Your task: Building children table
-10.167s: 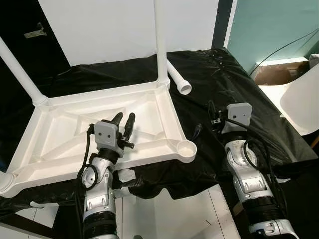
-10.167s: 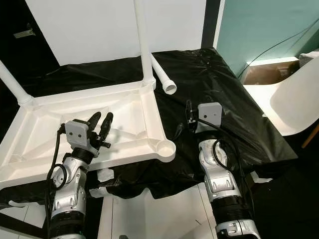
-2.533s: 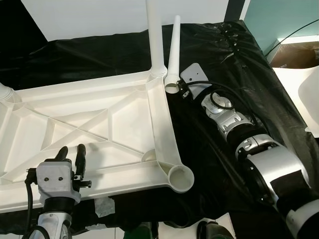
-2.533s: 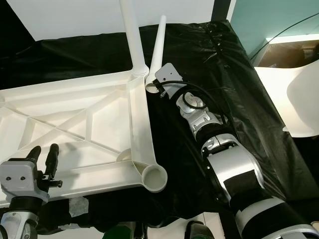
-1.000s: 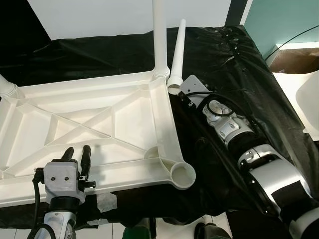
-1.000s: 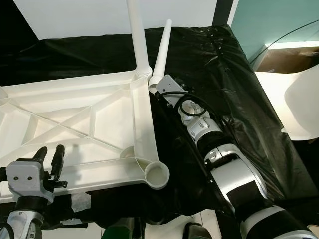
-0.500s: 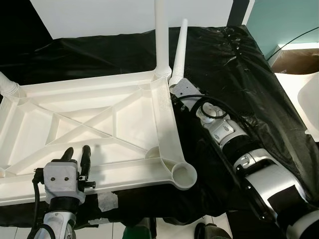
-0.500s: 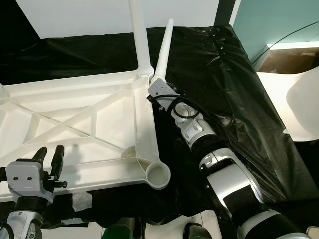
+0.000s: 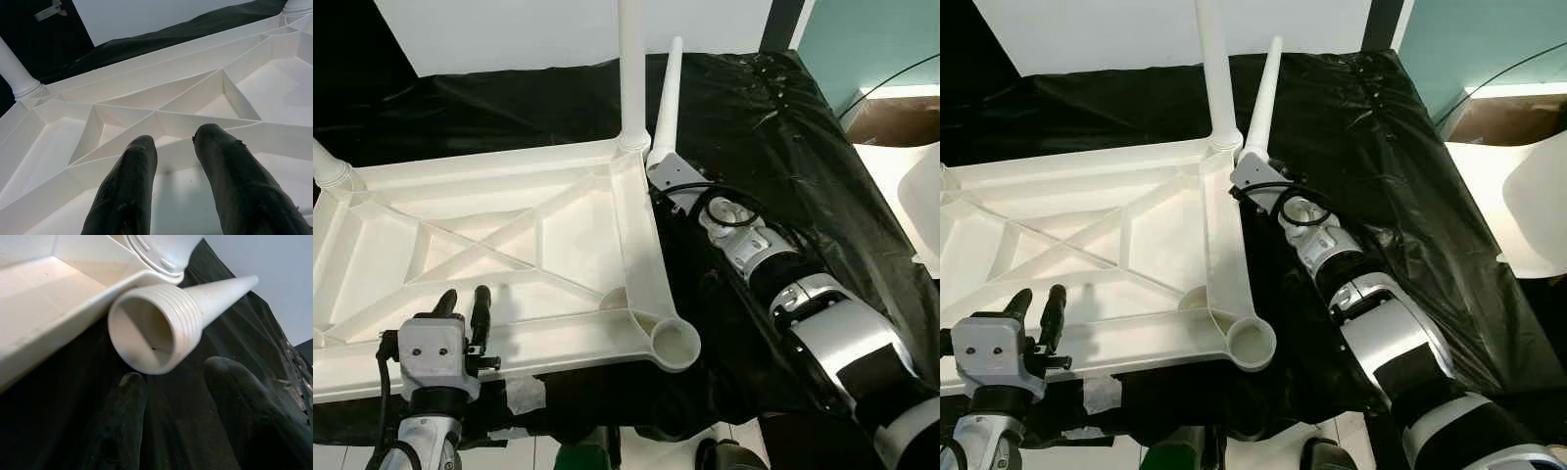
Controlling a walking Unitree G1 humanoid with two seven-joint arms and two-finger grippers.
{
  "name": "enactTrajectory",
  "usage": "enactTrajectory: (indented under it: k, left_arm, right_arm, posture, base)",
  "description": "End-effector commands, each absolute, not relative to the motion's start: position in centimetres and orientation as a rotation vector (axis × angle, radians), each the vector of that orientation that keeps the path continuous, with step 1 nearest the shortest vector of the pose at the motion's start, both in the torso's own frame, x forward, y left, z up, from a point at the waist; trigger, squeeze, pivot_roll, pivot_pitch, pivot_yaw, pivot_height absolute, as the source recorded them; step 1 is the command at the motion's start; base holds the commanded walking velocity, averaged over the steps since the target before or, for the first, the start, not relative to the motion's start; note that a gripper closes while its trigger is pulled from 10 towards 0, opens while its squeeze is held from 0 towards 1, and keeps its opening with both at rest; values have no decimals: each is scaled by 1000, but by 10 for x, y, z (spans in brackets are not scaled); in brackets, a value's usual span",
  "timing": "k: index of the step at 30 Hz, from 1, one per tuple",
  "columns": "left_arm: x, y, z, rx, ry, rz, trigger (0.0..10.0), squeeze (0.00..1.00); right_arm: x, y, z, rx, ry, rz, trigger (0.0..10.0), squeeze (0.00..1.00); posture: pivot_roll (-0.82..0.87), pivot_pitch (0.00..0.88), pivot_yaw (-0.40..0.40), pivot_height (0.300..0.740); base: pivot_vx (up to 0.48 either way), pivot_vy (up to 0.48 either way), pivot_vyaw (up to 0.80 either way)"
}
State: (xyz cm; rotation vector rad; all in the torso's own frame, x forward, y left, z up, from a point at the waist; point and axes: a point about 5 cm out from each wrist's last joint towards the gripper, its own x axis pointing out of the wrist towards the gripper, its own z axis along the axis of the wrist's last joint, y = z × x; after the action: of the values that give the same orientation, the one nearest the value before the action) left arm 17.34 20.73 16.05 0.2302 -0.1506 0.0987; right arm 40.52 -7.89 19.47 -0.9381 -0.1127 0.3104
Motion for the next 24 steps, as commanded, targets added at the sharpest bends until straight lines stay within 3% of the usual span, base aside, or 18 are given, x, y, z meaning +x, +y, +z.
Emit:
enactTrajectory:
  k: [1,21,22,24]
  left_arm:
    - [169,215,159,234,-141,198,10000,0]
    - [162,211,156,242,-116,183,10000,0]
    - [162,212,157,244,-115,184,10000,0]
    - [161,212,157,246,-114,185,10000,0]
  right_arm:
    - [405,-75,194,-956,-113,318,10000,0]
    - [409,-77,192,-1120,-118,298,10000,0]
    - [410,-79,193,-1141,-125,281,4078,0]
    - [410,-81,194,-1153,-132,270,4078,0]
  posture:
    - [397,176,43,740]
    - [427,193,54,740]
    - [430,193,56,740]
    - [430,193,56,740]
  base:
    - [0,0,0]
    - [0,0,0]
    - [0,0,0]
    - [0,0,0]
